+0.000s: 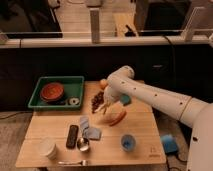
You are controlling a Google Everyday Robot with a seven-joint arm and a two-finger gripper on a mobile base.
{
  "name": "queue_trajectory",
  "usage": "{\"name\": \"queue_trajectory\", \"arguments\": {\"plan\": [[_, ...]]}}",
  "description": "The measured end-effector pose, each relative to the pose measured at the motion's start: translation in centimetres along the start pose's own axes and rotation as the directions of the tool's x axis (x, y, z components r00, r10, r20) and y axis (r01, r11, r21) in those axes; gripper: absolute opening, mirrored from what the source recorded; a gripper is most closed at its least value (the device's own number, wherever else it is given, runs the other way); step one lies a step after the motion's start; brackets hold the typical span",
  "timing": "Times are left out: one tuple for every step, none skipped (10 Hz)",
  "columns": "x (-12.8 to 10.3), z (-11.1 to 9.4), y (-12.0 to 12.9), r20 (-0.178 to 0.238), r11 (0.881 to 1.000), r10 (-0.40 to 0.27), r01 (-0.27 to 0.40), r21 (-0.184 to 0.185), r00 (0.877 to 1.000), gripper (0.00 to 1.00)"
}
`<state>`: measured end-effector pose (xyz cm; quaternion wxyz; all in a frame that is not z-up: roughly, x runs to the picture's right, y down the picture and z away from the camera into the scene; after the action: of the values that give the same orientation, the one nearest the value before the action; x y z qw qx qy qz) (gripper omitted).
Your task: Place banana in table surface
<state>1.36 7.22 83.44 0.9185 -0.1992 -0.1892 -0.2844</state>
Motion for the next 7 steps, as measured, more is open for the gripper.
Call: {"name": "queue_trajectory", "arguments": {"plan": [[-0.27,0.1,-0.16,0.003,1.0,0.003,-0.003,0.009,1.0,0.0],[-0.24,0.12,-0.13,0.003,1.0,0.004,-0.004,0.01,1.0,0.0],[-0.22,0.11,-0.1,0.003,1.0,0.005,-0.005,0.01,1.0,0.0],[-0.24,0.13,-0.11,0.003,1.0,0.005,-0.005,0.01,1.0,0.0],[-0.26,0.12,-0.14,0.003,1.0,0.004,-0.004,0.01,1.0,0.0],[-0.24,0.14,-0.1,0.003,1.0,0.005,-0.005,0.01,1.0,0.0],[-0.33,0.31,-0.09,0.007,1.0,-0.002,0.002,0.01,1.0,0.0]]}}
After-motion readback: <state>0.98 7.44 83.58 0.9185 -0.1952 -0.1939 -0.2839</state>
